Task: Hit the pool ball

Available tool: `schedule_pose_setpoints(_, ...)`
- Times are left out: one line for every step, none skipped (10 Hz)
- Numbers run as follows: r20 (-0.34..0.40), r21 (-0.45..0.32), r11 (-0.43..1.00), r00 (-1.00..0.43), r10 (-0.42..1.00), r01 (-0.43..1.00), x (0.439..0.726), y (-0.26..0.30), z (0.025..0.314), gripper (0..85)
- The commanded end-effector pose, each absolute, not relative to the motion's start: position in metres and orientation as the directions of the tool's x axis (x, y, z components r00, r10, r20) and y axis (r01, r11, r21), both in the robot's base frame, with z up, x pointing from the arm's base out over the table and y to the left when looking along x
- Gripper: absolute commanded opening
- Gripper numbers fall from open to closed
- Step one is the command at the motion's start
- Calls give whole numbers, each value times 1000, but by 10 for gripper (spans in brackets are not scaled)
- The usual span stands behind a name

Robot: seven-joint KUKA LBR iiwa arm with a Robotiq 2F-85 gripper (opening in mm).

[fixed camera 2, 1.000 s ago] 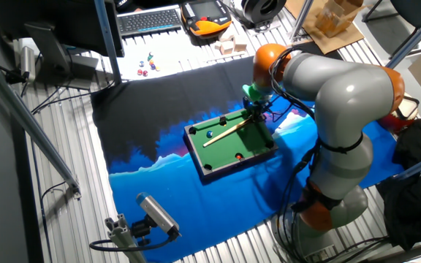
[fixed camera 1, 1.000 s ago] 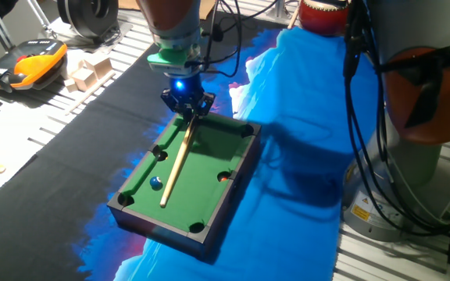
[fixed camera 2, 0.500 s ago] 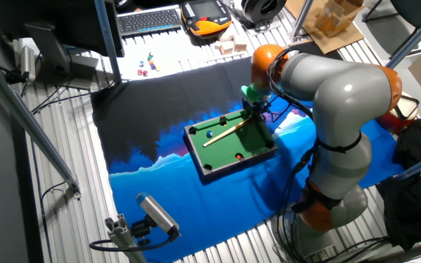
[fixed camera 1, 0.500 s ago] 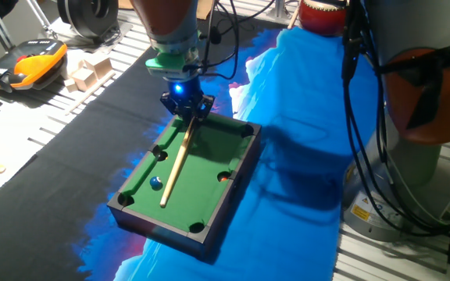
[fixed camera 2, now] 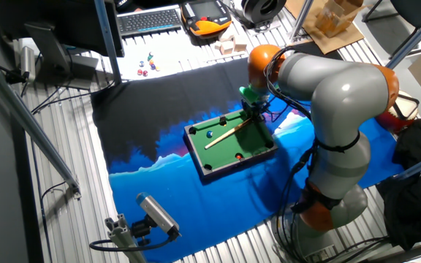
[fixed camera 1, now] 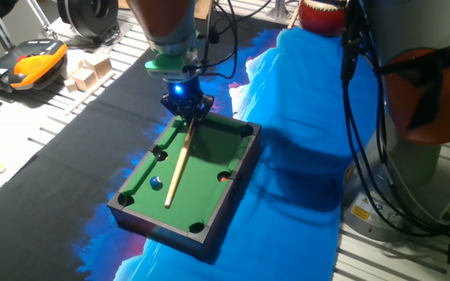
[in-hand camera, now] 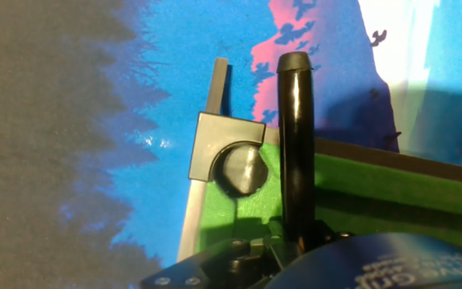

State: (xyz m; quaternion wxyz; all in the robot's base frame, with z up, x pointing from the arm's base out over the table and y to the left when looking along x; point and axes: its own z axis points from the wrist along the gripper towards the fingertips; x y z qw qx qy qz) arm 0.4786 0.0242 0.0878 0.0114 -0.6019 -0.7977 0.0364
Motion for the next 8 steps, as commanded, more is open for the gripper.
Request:
schedule_pose_setpoints(-27,-75,281,-283,959,957,478,24,88,0)
schedule_pose_setpoints(-7,-61,299,-300,954,952,477,23,90,0)
schedule_pose_setpoints(28,-32,312,-311,950,950,476,20,94,0)
schedule_pose_setpoints(30,-30,312,-311,950,950,476,18,96,0)
schedule_pose_setpoints(35,-32,327,-326,945,945,475,15,101,0)
schedule_pose_setpoints(50,-18,318,-317,947,948,473,11,107,0)
schedule_pose_setpoints(92,28,294,-296,951,955,472,3,114,0)
schedule_pose_setpoints(90,32,259,-260,961,965,473,-2,118,0)
